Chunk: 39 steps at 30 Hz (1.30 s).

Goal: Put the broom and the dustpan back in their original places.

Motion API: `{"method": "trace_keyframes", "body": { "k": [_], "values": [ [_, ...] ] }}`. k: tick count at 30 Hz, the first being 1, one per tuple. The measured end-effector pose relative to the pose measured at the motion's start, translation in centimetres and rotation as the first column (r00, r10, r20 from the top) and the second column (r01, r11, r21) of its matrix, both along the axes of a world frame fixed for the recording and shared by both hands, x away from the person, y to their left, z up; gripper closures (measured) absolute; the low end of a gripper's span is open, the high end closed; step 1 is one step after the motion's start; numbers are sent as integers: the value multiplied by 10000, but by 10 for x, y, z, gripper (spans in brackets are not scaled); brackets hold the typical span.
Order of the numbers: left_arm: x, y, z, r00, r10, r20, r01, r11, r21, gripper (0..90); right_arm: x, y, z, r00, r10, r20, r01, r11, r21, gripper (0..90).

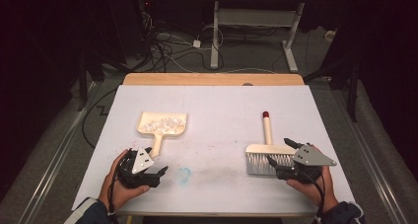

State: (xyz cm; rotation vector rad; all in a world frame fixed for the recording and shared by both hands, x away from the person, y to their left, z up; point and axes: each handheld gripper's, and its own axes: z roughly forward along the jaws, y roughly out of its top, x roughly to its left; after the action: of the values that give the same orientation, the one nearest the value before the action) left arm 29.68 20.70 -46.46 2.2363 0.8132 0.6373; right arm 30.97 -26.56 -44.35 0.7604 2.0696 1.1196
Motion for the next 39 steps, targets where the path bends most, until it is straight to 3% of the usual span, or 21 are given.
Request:
{"method": "trace_keyframes", "body": {
  "k": [12, 21, 39],
  "values": [
    [-2, -1, 0, 10000, -57, 72, 56, 9999, 141, 188, -17, -16, -18, 9981, -276, -544, 278, 9996, 31, 214],
    [-5, -2, 0, 9998, -141, 141, 138, 9996, 243, 187, -21, -16, -14, 9989, -305, -364, 315, 9991, 278, 214],
    [-3, -4, -1, 9999, -109, 49, 107, 9995, 289, 187, -20, -13, -16, 9984, -326, -455, 330, 9994, 89, 214]
  ]
}}
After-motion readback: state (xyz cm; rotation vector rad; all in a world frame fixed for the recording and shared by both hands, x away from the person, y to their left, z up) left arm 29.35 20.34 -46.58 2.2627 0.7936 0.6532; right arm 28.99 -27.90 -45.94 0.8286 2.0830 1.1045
